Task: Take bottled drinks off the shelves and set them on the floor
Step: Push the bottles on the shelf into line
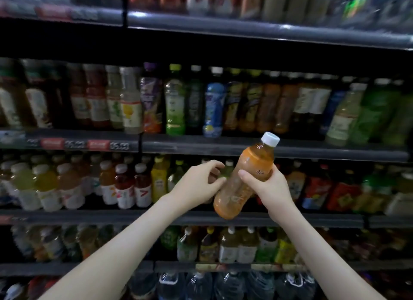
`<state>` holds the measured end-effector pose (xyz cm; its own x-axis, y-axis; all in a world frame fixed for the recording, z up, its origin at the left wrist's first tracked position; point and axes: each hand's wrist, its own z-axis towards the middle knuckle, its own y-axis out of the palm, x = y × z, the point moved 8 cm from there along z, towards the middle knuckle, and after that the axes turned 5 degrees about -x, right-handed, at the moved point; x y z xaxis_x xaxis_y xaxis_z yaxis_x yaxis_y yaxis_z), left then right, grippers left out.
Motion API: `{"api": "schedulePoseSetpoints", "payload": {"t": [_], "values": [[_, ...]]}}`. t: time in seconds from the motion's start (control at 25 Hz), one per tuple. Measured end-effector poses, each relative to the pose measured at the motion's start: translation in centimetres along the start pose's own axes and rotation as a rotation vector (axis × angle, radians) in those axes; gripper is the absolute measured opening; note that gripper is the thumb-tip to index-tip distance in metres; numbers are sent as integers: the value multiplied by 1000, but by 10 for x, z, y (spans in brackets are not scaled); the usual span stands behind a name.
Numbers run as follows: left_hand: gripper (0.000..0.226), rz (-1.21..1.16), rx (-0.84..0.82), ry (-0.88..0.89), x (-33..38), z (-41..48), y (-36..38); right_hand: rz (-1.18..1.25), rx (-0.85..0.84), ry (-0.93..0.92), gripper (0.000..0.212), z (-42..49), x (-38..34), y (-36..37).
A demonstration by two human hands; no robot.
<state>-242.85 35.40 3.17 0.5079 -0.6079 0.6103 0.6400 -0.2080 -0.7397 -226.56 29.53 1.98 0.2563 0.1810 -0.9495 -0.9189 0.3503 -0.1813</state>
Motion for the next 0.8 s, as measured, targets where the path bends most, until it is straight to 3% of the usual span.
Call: {"api": "schedulePoseSetpoints", "payload": {"t": [0.2, 0.4, 0.56, 0.8], "values": [[47, 73, 295, 105, 31, 70, 1, 7, 262, -224, 47, 34, -29, -81], [51, 84, 418, 210, 44, 148, 6, -101, 444, -462, 48, 102, -50, -128], [70, 95, 277, 289, 64, 212, 27, -103, 332, -381, 52, 177, -52, -127], [70, -13, 152, 35, 55, 274, 47, -165, 161, -209, 53, 251, -30, -108]]}}
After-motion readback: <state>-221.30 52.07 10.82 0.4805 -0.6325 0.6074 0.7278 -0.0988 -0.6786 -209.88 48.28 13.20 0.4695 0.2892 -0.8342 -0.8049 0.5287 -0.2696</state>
